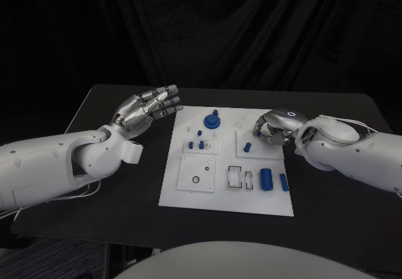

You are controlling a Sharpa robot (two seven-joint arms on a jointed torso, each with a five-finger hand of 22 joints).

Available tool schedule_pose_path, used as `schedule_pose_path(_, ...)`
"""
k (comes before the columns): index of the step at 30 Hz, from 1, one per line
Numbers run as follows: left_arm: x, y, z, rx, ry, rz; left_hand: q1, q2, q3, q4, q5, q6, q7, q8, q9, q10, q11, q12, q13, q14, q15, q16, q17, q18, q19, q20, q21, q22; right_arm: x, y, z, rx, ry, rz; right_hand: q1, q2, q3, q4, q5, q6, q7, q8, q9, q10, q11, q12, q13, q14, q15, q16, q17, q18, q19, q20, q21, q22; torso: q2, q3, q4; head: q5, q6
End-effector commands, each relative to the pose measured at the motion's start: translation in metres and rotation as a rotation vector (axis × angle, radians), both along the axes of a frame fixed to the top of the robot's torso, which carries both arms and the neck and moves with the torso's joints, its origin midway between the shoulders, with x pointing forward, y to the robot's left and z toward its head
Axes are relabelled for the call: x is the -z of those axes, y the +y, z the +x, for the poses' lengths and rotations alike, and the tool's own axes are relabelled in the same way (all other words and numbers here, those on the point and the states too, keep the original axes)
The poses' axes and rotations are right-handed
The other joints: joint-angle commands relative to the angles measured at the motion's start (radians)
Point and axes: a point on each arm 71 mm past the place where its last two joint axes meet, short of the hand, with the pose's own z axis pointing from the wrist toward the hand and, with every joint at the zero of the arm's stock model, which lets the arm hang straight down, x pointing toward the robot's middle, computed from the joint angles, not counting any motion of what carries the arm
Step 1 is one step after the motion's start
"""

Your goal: Assemble the parts on the task board

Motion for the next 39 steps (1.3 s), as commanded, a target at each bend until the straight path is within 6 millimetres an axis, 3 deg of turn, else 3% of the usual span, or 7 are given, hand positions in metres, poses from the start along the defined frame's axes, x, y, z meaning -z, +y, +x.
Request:
schedule_pose_path(1, -0.008, 0.002, 0.0, -0.034, -0.101, -0.072, -0.005, -0.004, 0.003, -0.007, 0.007, 0.007, 0.003, 0.004, -0.001, 0.004, 0.002, 0.006, 0.0, 0.002, 0.006, 0.005, 0.001, -0.008, 0.008, 0.002, 0.004, 0.001, -0.003, 0.0, 0.001, 0.0, -0.039, 0.028, 0.002, 0.013, 0.001, -0.006, -0.008, -0.008, 0.0, 0.007, 0.01, 0.007, -0.002, 0.006, 0.005, -0.002, -0.006, 0.003, 0.0, -0.003, 0.0, -0.007, 0.003, 0.028, 0.0, -0.0008, 0.0007, -0.001, 0.0)
schedule_pose_path(4, -0.008, 0.002, 0.0, -0.032, -0.099, -0.072, -0.009, -0.004, 0.005, -0.01, 0.016, 0.007, 0.005, 0.004, -0.002, 0.004, 0.002, 0.006, 0.0, 0.002, 0.007, 0.006, 0.001, -0.009, 0.011, 0.002, 0.004, 0.0, -0.004, 0.001, 0.001, -0.008, -0.059, 0.042, 0.004, 0.023, 0.002, -0.008, -0.024, -0.013, -0.003, 0.02, 0.029, 0.013, -0.006, 0.016, 0.011, 0.002, -0.008, 0.005, 0.002, -0.004, 0.004, -0.008, 0.006, 0.03, 0.0, -0.0006, 0.001, -0.001, 0.0)
schedule_pose_path(9, -0.007, 0.002, 0.0, -0.03, -0.095, -0.07, -0.01, -0.003, 0.007, -0.011, 0.02, 0.008, 0.007, 0.004, -0.002, 0.003, 0.002, 0.006, 0.0, 0.002, 0.007, 0.007, 0.001, -0.01, 0.011, 0.002, 0.003, -0.003, -0.007, 0.001, 0.0, -0.016, -0.084, 0.062, 0.001, 0.018, -0.006, -0.009, -0.039, -0.017, -0.005, 0.034, 0.051, 0.024, -0.011, 0.03, 0.019, 0.005, -0.011, 0.006, 0.002, -0.004, 0.009, -0.011, 0.009, 0.033, 0.0, -0.0002, 0.0005, 0.003, 0.0)
schedule_pose_path(18, -0.006, 0.003, 0.001, -0.045, -0.092, -0.057, -0.017, -0.004, 0.014, -0.019, 0.024, 0.019, 0.012, 0.006, -0.002, 0.012, 0.011, 0.016, 0.001, 0.021, 0.016, 0.026, 0.004, -0.017, 0.008, 0.002, -0.001, -0.013, -0.014, 0.0, -0.005, -0.014, -0.12, 0.106, -0.001, 0.014, -0.012, -0.01, -0.053, -0.019, -0.007, 0.04, 0.063, 0.03, -0.014, 0.039, 0.025, 0.01, -0.015, 0.01, 0.006, -0.006, 0.016, -0.013, 0.016, 0.036, 0.001, -0.0012, 0.0019, 0.003, 0.0)
schedule_pose_path(28, -0.005, 0.003, 0.002, -0.044, -0.076, -0.061, -0.018, -0.004, 0.018, -0.022, 0.025, 0.02, 0.015, 0.006, -0.003, 0.012, 0.013, 0.016, 0.001, 0.023, 0.016, 0.029, 0.005, -0.017, 0.017, 0.002, 0.002, -0.006, -0.038, 0.004, -0.012, -0.014, -0.153, 0.148, -0.002, 0.006, -0.016, -0.012, -0.058, -0.027, -0.005, 0.039, 0.068, 0.031, -0.015, 0.042, 0.027, 0.015, -0.016, 0.014, 0.011, -0.007, 0.021, -0.014, 0.02, 0.038, 0.002, -0.0014, 0.0011, 0.009, 0.0)
schedule_pose_path(32, -0.004, 0.002, 0.002, -0.042, -0.073, -0.062, -0.018, -0.004, 0.018, -0.022, 0.025, 0.02, 0.015, 0.006, -0.003, 0.012, 0.013, 0.016, 0.001, 0.023, 0.016, 0.029, 0.005, -0.017, 0.017, 0.002, 0.002, -0.006, -0.045, 0.015, -0.024, -0.049, -0.14, 0.182, 0.002, 0.002, -0.015, -0.016, -0.054, -0.034, -0.002, 0.035, 0.07, 0.032, -0.013, 0.043, 0.028, 0.017, -0.016, 0.016, 0.014, -0.008, 0.023, -0.015, 0.021, 0.039, 0.002, -0.0017, -0.0004, 0.017, 0.0)
schedule_pose_path(39, -0.002, 0.0, 0.002, -0.031, -0.068, -0.067, -0.017, -0.002, 0.025, -0.029, 0.026, 0.021, 0.017, 0.006, -0.003, 0.01, 0.013, 0.014, 0.001, 0.021, 0.016, 0.029, 0.004, -0.018, 0.021, 0.001, 0.003, -0.007, -0.048, 0.055, -0.053, -0.172, -0.076, 0.224, 0.004, -0.009, -0.019, -0.023, -0.057, -0.049, 0.0, 0.024, 0.074, 0.046, -0.015, 0.052, 0.032, 0.047, -0.017, 0.051, 0.053, -0.017, 0.054, -0.016, 0.07, 0.056, 0.002, -0.0032, 0.001, 0.027, 0.0)
